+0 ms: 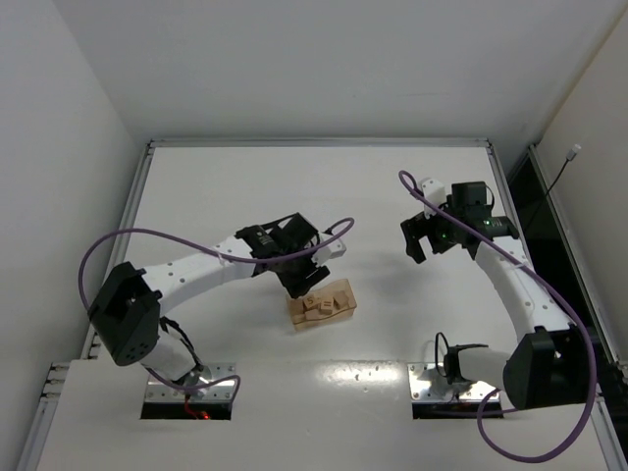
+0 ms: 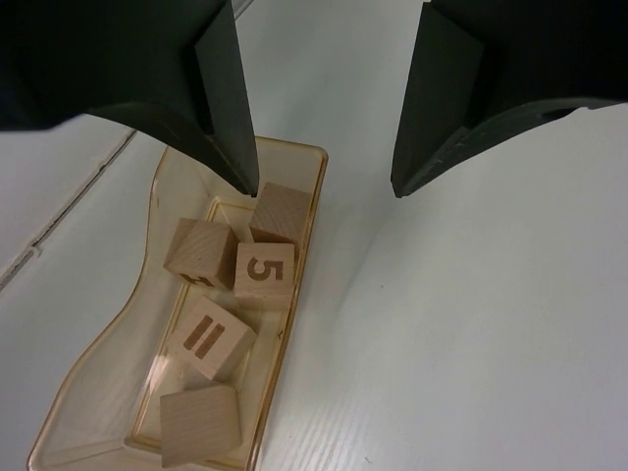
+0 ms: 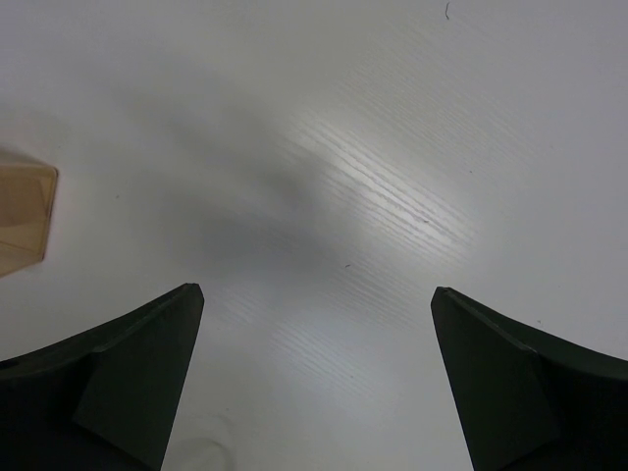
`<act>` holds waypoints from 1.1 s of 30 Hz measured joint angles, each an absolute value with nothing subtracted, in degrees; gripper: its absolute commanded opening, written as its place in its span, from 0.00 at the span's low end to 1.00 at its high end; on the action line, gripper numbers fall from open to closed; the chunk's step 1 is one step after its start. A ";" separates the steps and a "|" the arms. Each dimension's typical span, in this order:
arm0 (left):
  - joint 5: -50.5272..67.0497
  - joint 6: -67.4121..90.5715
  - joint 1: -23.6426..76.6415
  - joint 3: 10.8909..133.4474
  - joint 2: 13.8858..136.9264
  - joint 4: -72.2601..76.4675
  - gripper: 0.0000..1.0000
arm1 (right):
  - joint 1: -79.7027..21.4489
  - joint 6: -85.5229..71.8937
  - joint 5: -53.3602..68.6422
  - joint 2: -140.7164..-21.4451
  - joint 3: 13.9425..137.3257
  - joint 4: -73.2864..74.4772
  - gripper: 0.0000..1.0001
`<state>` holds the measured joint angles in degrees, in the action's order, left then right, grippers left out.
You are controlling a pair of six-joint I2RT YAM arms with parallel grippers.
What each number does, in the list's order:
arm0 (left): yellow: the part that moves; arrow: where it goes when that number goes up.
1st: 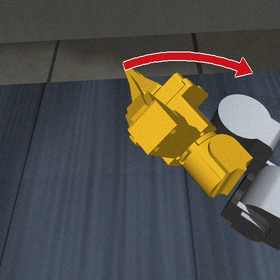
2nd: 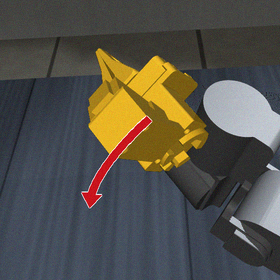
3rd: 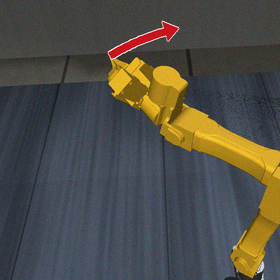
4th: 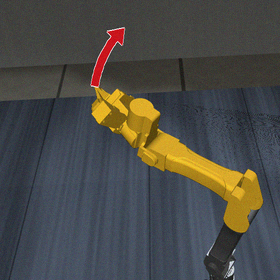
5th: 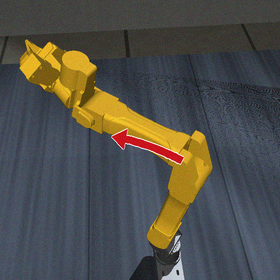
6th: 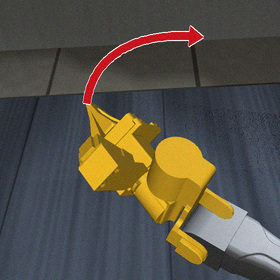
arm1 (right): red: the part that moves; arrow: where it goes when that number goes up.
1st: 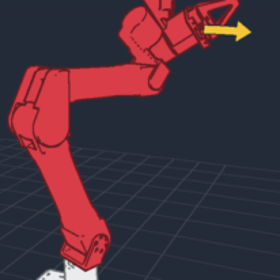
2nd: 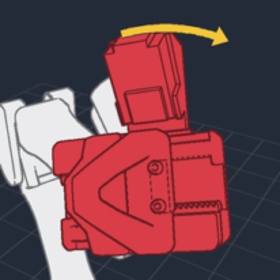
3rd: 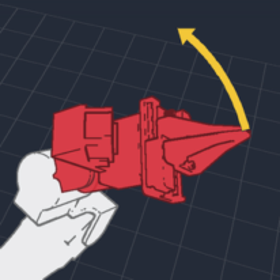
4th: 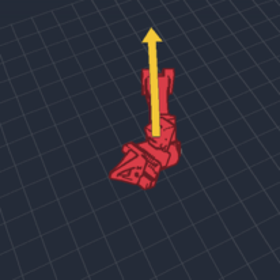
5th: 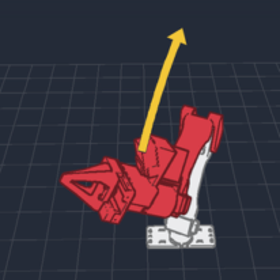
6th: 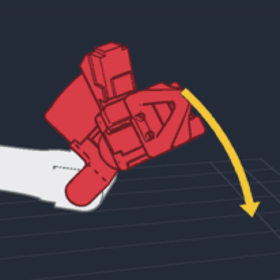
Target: Build the wood block tower
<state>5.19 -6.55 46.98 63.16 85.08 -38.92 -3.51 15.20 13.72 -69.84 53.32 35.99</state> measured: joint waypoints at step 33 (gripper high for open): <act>-18.52 2.66 44.73 63.02 92.18 -32.51 0.00 | -3.51 15.20 13.23 -71.09 53.32 36.01 1.00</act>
